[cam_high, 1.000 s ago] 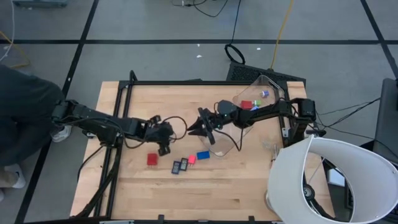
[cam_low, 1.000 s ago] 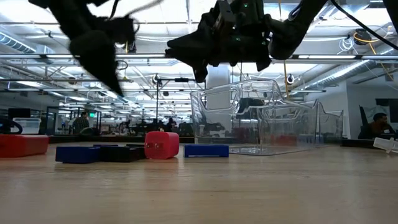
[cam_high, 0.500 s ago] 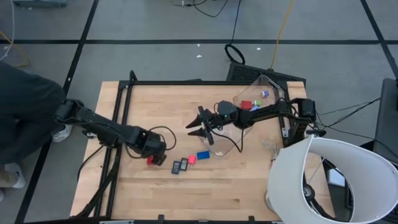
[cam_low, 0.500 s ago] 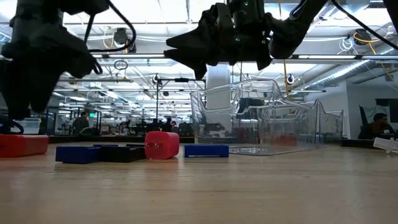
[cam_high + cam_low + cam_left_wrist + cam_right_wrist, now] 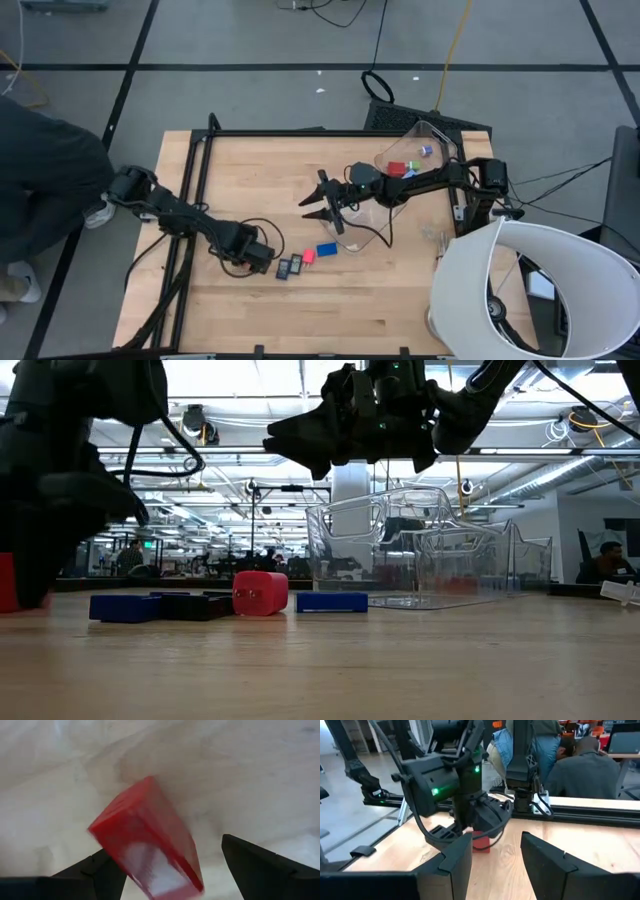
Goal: Pick & Place Office items
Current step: Put the red charger adapter into the right transparent bin, then put the pink charger adapter into the right transparent bin
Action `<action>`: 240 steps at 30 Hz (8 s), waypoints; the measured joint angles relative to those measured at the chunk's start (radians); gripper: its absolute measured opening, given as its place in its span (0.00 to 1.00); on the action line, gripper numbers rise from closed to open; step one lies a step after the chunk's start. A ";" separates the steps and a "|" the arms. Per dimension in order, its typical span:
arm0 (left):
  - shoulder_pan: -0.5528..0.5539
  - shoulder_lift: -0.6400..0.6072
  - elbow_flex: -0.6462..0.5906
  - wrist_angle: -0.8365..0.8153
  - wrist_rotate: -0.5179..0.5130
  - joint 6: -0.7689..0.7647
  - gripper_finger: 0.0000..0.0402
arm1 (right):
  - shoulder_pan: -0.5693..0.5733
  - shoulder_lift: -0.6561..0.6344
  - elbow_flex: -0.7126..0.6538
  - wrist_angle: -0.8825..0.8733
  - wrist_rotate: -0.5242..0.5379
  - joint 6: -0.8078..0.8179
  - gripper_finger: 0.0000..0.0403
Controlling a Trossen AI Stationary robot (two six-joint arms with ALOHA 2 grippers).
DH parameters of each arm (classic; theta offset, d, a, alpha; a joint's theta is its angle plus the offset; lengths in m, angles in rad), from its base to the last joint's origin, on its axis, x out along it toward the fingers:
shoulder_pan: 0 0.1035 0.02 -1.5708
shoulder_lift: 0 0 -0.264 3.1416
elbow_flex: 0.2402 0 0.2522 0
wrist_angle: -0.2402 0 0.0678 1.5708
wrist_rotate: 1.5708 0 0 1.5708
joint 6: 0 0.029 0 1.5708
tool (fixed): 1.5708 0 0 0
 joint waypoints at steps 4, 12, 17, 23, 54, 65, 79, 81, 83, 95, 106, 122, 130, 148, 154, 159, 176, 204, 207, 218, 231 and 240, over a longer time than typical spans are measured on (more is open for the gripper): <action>-0.002 0.034 0.004 0.011 -0.029 0.008 0.78 | 0.000 0.000 0.000 0.000 0.000 -0.003 0.40; 0.005 0.042 0.003 0.050 -0.051 0.041 0.78 | 0.000 0.000 0.000 0.000 0.000 0.018 0.40; 0.011 0.043 0.003 0.047 0.032 -0.002 0.74 | 0.000 0.000 0.000 0.000 0.000 0.027 0.40; 0.010 0.044 0.002 0.046 0.029 -0.001 0.51 | 0.001 -0.001 0.000 -0.018 0.000 0.028 0.40; 0.211 -0.158 0.101 0.344 -0.516 0.997 0.31 | 0.045 -0.096 -0.002 -0.269 0.006 -0.145 0.42; 0.252 -0.127 0.102 0.464 -0.355 1.209 0.31 | 0.117 -0.053 0.000 -0.212 0.216 -0.071 0.69; 0.259 -0.120 0.236 0.444 -0.271 1.377 0.31 | 0.116 -0.039 0.000 -0.178 0.213 -0.046 0.67; 0.259 -0.120 0.246 0.435 -0.271 1.392 0.31 | 0.117 -0.039 0.000 -0.177 0.212 -0.046 0.65; 0.259 -0.120 0.247 0.437 -0.271 1.398 0.31 | 0.117 -0.039 0.000 -0.171 0.210 -0.046 0.63; 0.257 -0.120 0.248 0.436 -0.262 1.380 0.31 | 0.116 -0.042 0.000 -0.173 0.138 -0.023 0.41; 0.255 -0.122 0.248 0.436 -0.271 1.372 0.35 | 0.110 -0.043 0.000 -0.173 0.131 0.006 0.28; 0.242 -0.357 0.241 0.395 -0.333 1.430 0.52 | 0.074 -0.140 -0.008 -0.326 0.133 -0.019 0.28; 0.233 -0.526 0.073 0.497 -0.439 1.444 0.51 | 0.026 -0.368 -0.187 -0.368 0.229 -0.064 0.28; 0.397 -0.651 -0.303 1.157 -0.543 1.735 0.51 | -0.123 -0.920 -0.657 -0.347 0.798 0.001 0.28; 0.459 -0.651 -0.302 1.282 -0.544 1.767 0.48 | -0.198 -0.994 -0.710 -0.399 0.898 0.073 0.28; 0.491 -0.651 -0.302 1.276 -0.543 1.754 0.45 | -0.250 -0.992 -0.711 -0.565 0.999 0.132 0.28; 0.503 -0.618 -0.301 1.277 -0.542 1.707 0.49 | -0.411 -0.996 -0.711 -0.824 1.078 0.293 0.31; 0.503 -0.618 -0.301 1.303 -0.540 1.684 0.43 | -0.359 -0.969 -0.710 -0.221 0.321 0.222 0.46; 0.503 -0.618 -0.301 1.304 -0.540 1.683 0.42 | -0.274 -0.938 -0.710 -0.139 0.236 0.188 0.45; 0.503 -0.618 -0.301 1.305 -0.540 1.684 0.37 | 0.044 -0.791 -0.658 -0.003 0.354 -0.068 0.45; 0.503 -0.618 -0.301 1.299 -0.540 1.676 0.35 | 0.112 -0.658 -0.534 -0.013 0.372 -0.119 0.45; 0.491 -0.618 -0.300 1.286 -0.286 1.593 0.45 | 0.111 -0.661 -0.534 -0.037 0.375 -0.125 0.45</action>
